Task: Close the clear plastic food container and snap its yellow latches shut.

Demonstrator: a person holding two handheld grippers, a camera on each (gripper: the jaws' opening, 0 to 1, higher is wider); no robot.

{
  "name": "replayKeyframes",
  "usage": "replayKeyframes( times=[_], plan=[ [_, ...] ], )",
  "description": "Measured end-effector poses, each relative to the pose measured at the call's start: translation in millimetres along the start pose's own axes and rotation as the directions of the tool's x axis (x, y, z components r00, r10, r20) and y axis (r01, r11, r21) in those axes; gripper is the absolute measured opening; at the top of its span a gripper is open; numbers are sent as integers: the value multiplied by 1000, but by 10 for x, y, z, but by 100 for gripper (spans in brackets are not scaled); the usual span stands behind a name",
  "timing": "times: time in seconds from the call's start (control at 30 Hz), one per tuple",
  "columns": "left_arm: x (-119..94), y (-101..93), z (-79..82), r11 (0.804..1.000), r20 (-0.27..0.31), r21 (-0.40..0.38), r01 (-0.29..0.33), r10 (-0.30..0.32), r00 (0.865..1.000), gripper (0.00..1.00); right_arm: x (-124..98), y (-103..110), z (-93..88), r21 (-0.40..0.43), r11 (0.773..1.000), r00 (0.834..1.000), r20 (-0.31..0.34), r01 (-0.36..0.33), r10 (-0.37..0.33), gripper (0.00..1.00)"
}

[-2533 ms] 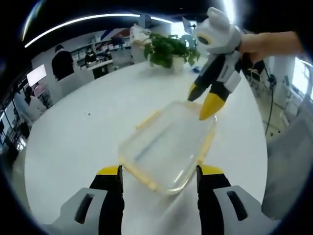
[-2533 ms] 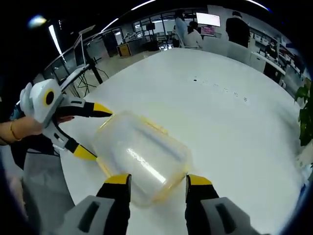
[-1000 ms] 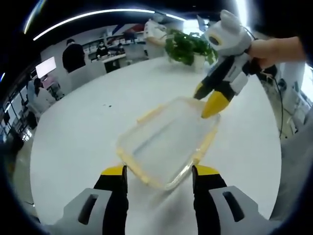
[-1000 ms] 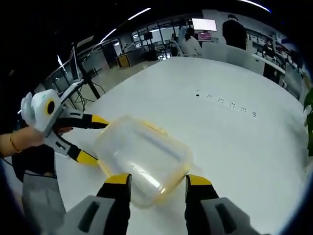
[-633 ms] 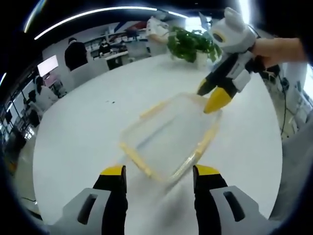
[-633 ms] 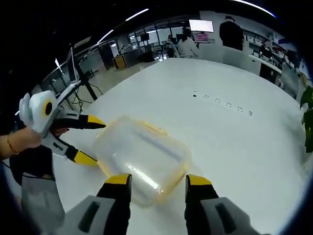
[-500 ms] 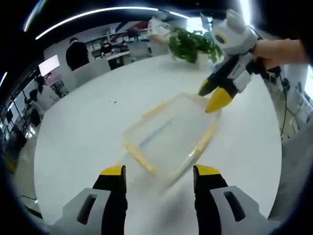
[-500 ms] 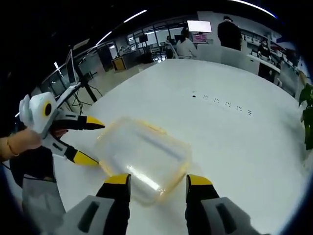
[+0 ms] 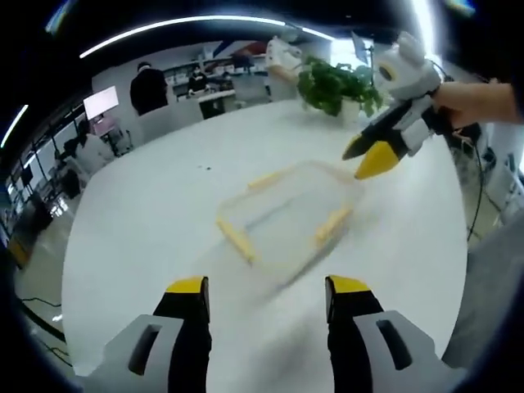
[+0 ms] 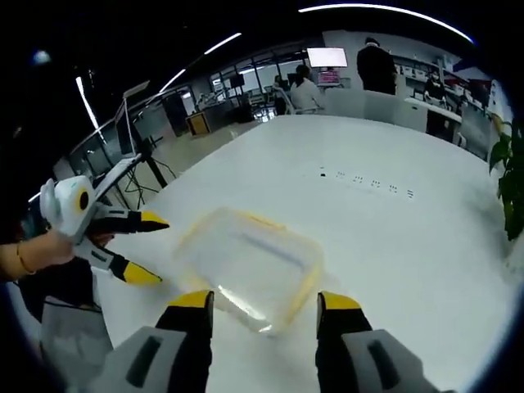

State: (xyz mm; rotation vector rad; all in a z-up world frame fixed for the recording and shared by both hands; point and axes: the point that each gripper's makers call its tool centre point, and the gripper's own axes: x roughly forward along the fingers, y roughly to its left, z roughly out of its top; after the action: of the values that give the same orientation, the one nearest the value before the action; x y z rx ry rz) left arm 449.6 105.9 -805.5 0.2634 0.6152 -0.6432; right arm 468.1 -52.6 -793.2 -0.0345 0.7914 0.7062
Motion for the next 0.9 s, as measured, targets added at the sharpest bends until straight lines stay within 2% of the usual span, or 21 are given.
replayKeyframes(
  times=[0.17,0.27,0.47,0.7,0.83,0.9],
  plan=[
    [-92,24,-7,999,18,-31,-20,20,1000,55,-73,48,-10,-39,999,1000,12,7,-6,51],
    [-187,77,14,997,49,-62,-52,55,997,55,-126,73,1,-58,998,1000,29,13,-11,52],
    [-346,94,57,991,117,-116,-68,81,990,58,-249,136,-23,-59,998,997,74,22,-17,54],
    [-515,6,126,983,225,-171,-72,110,968,60,-407,224,-138,-46,998,988,149,38,-31,62],
    [-590,-64,95,981,241,-185,-63,108,965,61,-518,230,-166,-25,998,976,211,55,-49,67],
    [-634,-86,104,980,261,-189,-65,114,959,63,-588,245,-200,-17,998,970,236,59,-53,68]
  ],
)
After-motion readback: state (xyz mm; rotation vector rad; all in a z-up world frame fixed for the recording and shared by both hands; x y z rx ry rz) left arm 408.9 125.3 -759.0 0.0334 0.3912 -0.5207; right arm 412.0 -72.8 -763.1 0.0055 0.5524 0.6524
